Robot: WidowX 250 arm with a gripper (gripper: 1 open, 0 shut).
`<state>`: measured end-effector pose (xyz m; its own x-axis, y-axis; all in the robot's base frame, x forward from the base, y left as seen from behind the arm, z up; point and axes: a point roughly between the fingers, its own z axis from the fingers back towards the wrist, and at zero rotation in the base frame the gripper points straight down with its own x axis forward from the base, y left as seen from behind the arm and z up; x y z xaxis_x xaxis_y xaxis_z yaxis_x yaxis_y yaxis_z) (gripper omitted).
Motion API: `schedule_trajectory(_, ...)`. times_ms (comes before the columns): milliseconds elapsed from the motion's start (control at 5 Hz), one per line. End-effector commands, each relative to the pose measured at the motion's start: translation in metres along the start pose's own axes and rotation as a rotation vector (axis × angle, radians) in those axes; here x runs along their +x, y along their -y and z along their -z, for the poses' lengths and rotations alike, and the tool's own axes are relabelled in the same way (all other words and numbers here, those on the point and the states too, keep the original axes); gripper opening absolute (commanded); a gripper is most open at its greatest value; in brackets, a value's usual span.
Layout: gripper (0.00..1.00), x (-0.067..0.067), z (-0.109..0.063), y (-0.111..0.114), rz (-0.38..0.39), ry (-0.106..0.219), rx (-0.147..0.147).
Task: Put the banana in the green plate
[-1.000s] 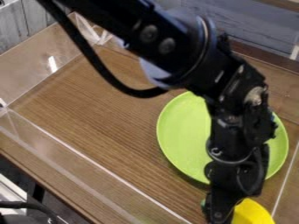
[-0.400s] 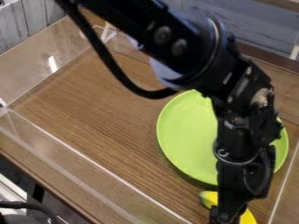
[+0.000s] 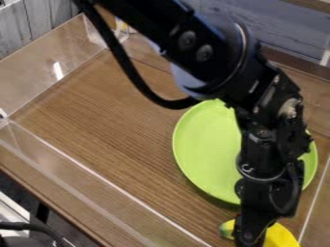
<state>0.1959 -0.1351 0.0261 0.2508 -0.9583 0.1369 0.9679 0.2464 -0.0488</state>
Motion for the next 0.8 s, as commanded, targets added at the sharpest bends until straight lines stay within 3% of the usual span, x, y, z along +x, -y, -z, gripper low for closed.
schedule_trajectory(0,0.0,0.0068,-0.0074,-0.0091,0.0,0.033,0.032)
schedule_trajectory(600,0.0,0.0073,-0.001,-0.0127,0.004,0.038,0.024)
